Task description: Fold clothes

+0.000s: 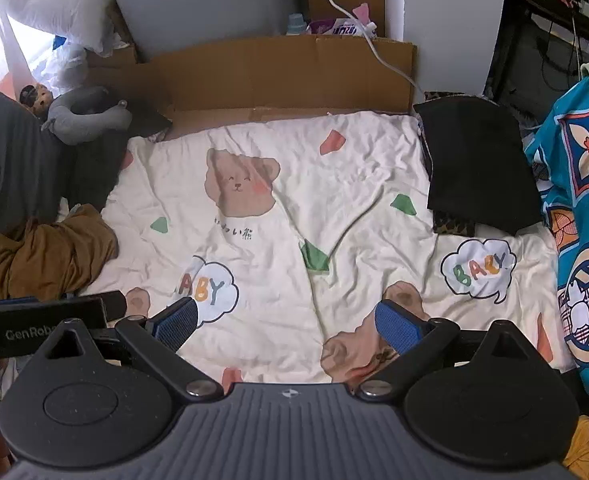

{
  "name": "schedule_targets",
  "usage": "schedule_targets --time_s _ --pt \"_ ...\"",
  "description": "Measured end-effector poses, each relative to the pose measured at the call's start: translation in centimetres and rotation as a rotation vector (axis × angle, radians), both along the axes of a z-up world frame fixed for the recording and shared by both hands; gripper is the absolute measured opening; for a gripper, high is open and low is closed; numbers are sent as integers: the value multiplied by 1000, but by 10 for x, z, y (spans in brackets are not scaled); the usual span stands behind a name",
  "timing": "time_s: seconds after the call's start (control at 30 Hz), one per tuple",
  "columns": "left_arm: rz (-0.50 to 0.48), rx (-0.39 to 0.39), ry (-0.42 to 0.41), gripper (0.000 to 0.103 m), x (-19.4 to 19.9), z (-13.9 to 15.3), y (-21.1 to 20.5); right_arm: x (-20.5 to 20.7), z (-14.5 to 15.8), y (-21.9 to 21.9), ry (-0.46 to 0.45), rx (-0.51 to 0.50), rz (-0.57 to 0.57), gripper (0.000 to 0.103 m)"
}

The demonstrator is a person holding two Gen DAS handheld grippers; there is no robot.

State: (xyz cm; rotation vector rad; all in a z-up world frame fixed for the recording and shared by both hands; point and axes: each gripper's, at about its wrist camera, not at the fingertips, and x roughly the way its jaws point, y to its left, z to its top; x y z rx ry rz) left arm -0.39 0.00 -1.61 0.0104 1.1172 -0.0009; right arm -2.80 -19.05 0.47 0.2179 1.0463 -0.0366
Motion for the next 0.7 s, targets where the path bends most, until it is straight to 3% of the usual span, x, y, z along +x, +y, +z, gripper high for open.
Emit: schedule_targets --time_s 0.7 --pt "-17 15 30 98 -1 -5 -6 1 0 -1 -2 -4 -15 99"
